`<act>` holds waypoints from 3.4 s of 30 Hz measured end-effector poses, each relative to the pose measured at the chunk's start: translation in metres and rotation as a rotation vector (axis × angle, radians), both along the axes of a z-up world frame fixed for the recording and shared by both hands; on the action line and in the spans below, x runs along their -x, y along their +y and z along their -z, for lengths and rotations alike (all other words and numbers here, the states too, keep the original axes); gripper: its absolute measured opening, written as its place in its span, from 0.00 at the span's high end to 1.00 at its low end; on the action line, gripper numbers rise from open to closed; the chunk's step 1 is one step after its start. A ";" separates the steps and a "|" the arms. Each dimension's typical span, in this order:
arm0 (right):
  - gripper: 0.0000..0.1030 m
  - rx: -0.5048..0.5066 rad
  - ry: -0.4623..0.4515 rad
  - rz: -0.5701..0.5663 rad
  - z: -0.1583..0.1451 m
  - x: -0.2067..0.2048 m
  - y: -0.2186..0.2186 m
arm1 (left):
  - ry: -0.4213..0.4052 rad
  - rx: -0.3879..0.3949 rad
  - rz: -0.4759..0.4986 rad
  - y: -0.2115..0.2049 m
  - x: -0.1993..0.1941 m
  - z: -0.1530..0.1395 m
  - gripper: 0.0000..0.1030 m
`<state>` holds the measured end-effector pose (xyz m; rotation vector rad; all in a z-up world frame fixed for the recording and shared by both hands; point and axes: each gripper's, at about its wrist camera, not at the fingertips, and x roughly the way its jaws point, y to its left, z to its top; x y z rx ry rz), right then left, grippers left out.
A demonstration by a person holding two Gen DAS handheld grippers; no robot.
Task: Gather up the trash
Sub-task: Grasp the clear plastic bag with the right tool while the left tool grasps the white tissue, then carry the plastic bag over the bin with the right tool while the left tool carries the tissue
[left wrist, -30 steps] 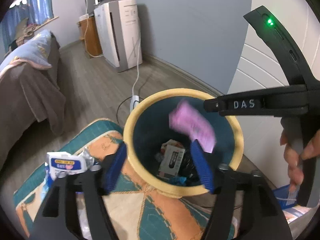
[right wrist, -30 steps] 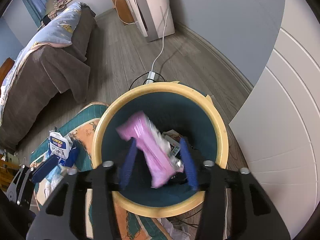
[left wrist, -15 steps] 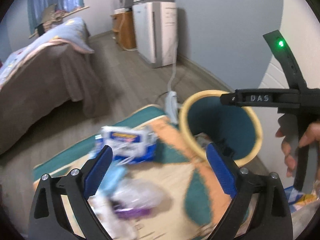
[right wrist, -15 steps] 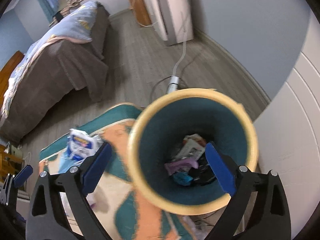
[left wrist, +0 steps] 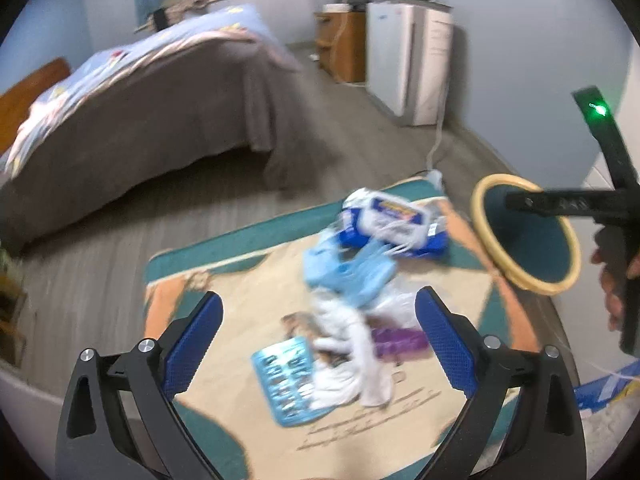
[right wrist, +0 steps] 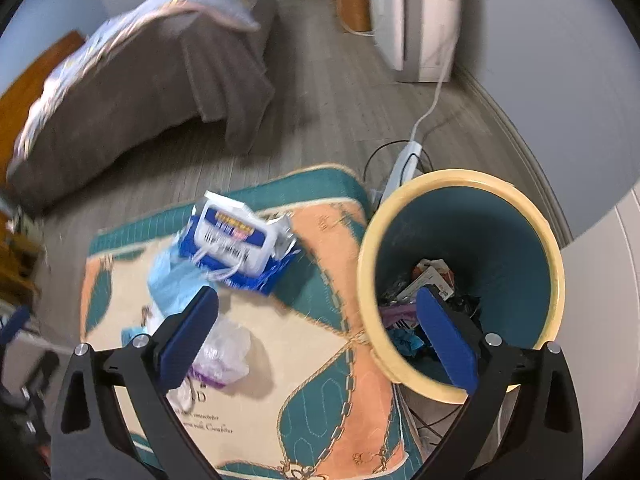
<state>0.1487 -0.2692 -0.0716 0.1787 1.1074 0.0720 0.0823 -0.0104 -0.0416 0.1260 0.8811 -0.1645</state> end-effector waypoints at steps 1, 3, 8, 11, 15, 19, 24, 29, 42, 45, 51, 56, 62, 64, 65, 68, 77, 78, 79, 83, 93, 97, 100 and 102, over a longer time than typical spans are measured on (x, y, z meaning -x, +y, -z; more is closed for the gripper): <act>0.06 0.009 0.008 -0.014 0.002 0.000 0.006 | 0.000 0.002 -0.008 0.007 0.000 0.001 0.07; 0.06 0.017 0.022 -0.031 0.005 0.001 0.014 | 0.004 0.001 -0.025 0.016 -0.002 0.004 0.07; 0.06 0.050 0.045 -0.068 0.013 0.000 0.036 | 0.014 0.022 -0.059 0.031 -0.009 0.015 0.07; 0.06 0.057 0.075 -0.093 0.024 -0.002 0.051 | 0.047 -0.029 -0.049 0.029 -0.012 0.036 0.07; 0.06 0.071 0.132 -0.104 0.042 -0.005 0.071 | 0.089 -0.043 -0.028 0.030 -0.014 0.049 0.07; 0.06 0.061 0.159 -0.119 0.053 -0.010 0.093 | 0.103 -0.018 -0.036 0.041 -0.013 0.052 0.07; 0.06 0.093 0.204 -0.172 0.070 -0.016 0.121 | 0.137 0.008 -0.052 0.052 -0.014 0.059 0.07; 0.20 0.049 0.270 -0.197 0.085 -0.018 0.131 | 0.162 -0.012 -0.038 0.052 -0.017 0.067 0.07; 0.78 0.029 0.192 -0.315 0.046 -0.009 0.133 | 0.214 -0.021 0.010 0.024 -0.017 0.086 0.07; 0.78 0.011 0.141 -0.330 0.029 -0.003 0.131 | 0.245 -0.011 0.028 0.010 -0.018 0.098 0.07; 0.78 0.011 0.118 -0.338 0.022 -0.002 0.121 | 0.282 0.058 0.053 -0.013 -0.021 0.116 0.09; 0.78 -0.007 0.126 -0.318 0.025 -0.006 0.107 | 0.263 0.020 0.073 -0.030 -0.027 0.123 0.20; 0.78 -0.019 0.119 -0.300 0.025 -0.007 0.091 | 0.275 0.023 0.054 -0.031 -0.038 0.127 0.49; 0.78 -0.020 0.122 -0.295 0.027 -0.007 0.088 | 0.278 0.014 0.056 -0.032 -0.043 0.130 0.49; 0.78 -0.021 0.123 -0.292 0.027 -0.007 0.086 | 0.276 0.004 0.059 -0.033 -0.043 0.131 0.49; 0.78 -0.026 0.122 -0.284 0.027 -0.007 0.082 | 0.271 -0.007 0.072 -0.032 -0.045 0.131 0.59; 0.78 -0.027 0.107 -0.270 0.018 -0.002 0.076 | 0.207 -0.037 0.081 -0.030 -0.041 0.114 0.82; 0.78 -0.026 0.105 -0.267 0.017 -0.001 0.075 | 0.182 -0.033 0.080 -0.030 -0.040 0.106 0.82; 0.78 -0.025 0.103 -0.264 0.016 0.000 0.073 | 0.168 -0.029 0.078 -0.031 -0.038 0.102 0.82; 0.78 -0.016 0.095 -0.248 0.011 0.003 0.064 | 0.101 -0.021 0.084 -0.037 -0.031 0.078 0.83; 0.78 0.003 0.082 -0.171 0.005 0.009 0.018 | -0.029 0.027 0.171 -0.065 -0.018 0.025 0.83; 0.78 -0.004 0.079 -0.137 0.005 0.012 -0.004 | -0.062 0.032 0.214 -0.080 -0.008 0.012 0.83; 0.78 -0.020 0.072 -0.111 0.005 0.014 -0.020 | -0.090 0.038 0.248 -0.093 -0.001 0.001 0.83; 0.78 -0.028 0.068 -0.095 0.005 0.015 -0.031 | -0.103 0.056 0.274 -0.101 0.003 -0.005 0.83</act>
